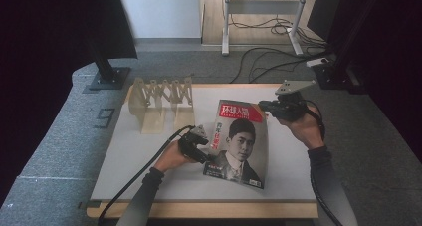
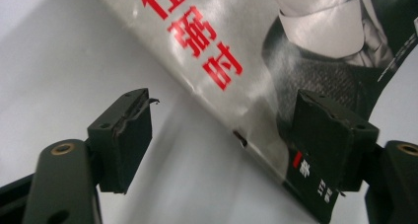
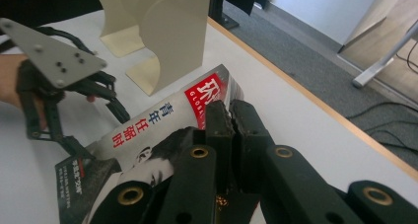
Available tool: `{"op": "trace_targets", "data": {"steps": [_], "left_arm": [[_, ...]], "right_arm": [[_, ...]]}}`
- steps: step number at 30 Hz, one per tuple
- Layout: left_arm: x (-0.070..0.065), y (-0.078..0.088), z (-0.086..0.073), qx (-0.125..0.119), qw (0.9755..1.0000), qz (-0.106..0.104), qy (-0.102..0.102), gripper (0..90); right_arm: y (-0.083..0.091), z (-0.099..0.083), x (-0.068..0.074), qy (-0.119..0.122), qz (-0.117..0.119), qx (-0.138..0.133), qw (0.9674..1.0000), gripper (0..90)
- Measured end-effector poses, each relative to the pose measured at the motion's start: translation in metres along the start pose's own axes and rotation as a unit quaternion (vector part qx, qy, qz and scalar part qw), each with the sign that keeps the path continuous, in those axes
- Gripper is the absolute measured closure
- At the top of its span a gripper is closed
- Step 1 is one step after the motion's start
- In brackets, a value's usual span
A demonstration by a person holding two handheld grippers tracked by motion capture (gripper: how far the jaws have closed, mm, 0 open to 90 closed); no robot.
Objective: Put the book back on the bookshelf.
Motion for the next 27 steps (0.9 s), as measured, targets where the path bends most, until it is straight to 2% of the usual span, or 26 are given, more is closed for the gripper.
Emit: {"op": "trace_targets", "data": {"steps": [2,5,8,9,11,12,13,16,20,22,24,27], "left_arm": [[0.0,-0.001,0.001,0.001,1.0,-0.005,0.0,27.3],[0.001,-0.004,0.004,-0.006,0.9995,-0.032,0.005,31.5],[0.001,-0.004,0.006,-0.014,0.9986,-0.05,0.001,44.8],[0.001,-0.004,0.006,-0.015,0.9985,-0.052,0.0,44.8],[0.001,-0.001,0.007,-0.023,0.9979,-0.061,0.006,55.8],[0.002,0.001,0.008,-0.029,0.9973,-0.067,0.008,55.8],[0.001,0.003,0.009,-0.035,0.997,-0.069,0.007,63.5],[-0.002,0.008,0.011,-0.043,0.9966,-0.07,-0.003,68.1],[-0.005,0.017,0.015,-0.061,0.9969,-0.046,-0.016,74.5],[-0.004,0.023,0.018,-0.071,0.9969,-0.027,-0.02,77.3],[-0.004,0.029,0.021,-0.089,0.9956,-0.007,-0.026,79.8],[-0.003,0.041,0.024,-0.115,0.9925,0.023,-0.036,82.8]], "right_arm": [[0.001,0.001,0.001,0.001,0.001,-0.003,1.0,85.8],[0.004,0.004,0.004,0.007,0.007,-0.009,0.9999,85.8],[0.006,0.007,0.006,0.013,0.012,-0.013,0.9998,85.8],[0.006,0.007,0.006,0.013,0.012,-0.013,0.9998,85.8],[0.008,0.008,0.007,0.017,0.015,-0.016,0.9996,85.8],[0.008,0.008,0.007,0.017,0.015,-0.016,0.9996,85.8],[0.009,0.009,0.007,0.02,0.015,-0.018,0.9995,85.9],[0.009,0.01,0.007,0.021,0.014,-0.019,0.9995,85.9],[0.013,0.013,0.006,0.021,0.006,-0.026,0.9994,85.8],[0.016,0.015,0.006,0.02,0.003,-0.031,0.9993,85.7],[0.021,0.019,0.006,0.022,0.0,-0.04,0.9989,85.5],[0.031,0.026,0.007,0.026,-0.004,-0.059,0.9979,85.5]]}}
Point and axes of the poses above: each handheld gripper's, and its own axes: y roughly backward along the jaws, z roughly out of its top, x roughly to its left, the point moved 4 cm from there along -y, roughly forward along the jaws, and after that the axes turned 3 degrees about -z, right-handed, at the moved point
